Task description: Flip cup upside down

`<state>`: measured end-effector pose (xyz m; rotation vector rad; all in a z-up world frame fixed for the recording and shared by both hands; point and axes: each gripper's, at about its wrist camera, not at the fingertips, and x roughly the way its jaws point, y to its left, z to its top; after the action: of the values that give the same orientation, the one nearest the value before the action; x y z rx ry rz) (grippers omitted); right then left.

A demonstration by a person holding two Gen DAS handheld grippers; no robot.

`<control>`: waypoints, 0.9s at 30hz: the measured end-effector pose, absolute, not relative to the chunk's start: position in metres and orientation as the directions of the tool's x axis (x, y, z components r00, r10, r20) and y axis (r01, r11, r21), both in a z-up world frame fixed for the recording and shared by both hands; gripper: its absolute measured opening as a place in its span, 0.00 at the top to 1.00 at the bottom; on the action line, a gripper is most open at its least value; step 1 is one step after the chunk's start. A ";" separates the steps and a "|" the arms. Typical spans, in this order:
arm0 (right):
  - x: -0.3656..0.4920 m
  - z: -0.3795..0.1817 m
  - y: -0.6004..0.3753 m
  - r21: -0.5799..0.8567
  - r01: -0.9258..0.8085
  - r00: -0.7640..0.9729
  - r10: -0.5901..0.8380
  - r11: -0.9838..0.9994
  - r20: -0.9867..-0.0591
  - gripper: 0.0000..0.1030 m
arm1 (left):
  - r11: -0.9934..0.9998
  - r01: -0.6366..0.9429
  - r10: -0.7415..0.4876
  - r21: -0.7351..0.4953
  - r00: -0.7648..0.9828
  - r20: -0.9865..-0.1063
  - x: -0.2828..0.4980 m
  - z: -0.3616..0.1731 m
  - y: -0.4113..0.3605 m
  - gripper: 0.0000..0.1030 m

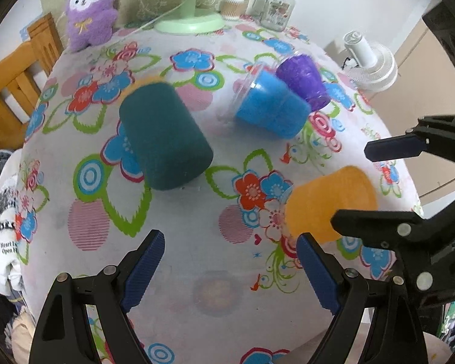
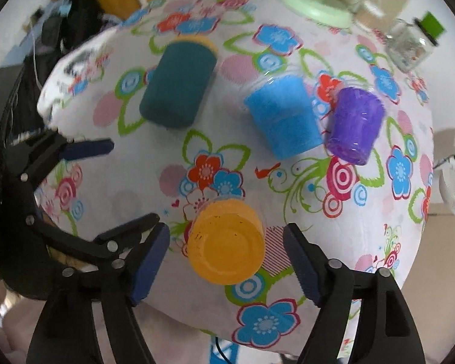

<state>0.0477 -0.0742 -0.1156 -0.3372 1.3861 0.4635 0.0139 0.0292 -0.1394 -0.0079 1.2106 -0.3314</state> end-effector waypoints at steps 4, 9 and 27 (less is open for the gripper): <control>0.039 -0.099 -0.087 0.073 -0.389 0.190 0.158 0.918 -0.969 0.15 | 0.947 0.268 -0.266 -0.179 0.334 -0.904 0.009 -0.119 0.029 0.12; 0.026 -0.077 -0.108 0.087 -0.257 0.316 0.169 0.963 -0.933 0.09 | 0.946 0.279 -0.265 -0.168 0.360 -0.895 0.002 -0.097 0.031 0.06; -0.013 -0.023 -0.159 0.020 -0.087 0.577 0.066 0.996 -0.814 0.02 | 0.984 0.087 -0.178 -0.155 0.493 -0.852 -0.025 -0.040 0.014 0.00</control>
<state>-0.0127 -0.1588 -0.0234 -0.0232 0.9518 0.0895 -0.0251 0.0135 -0.0396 -0.0962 1.0437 -0.1608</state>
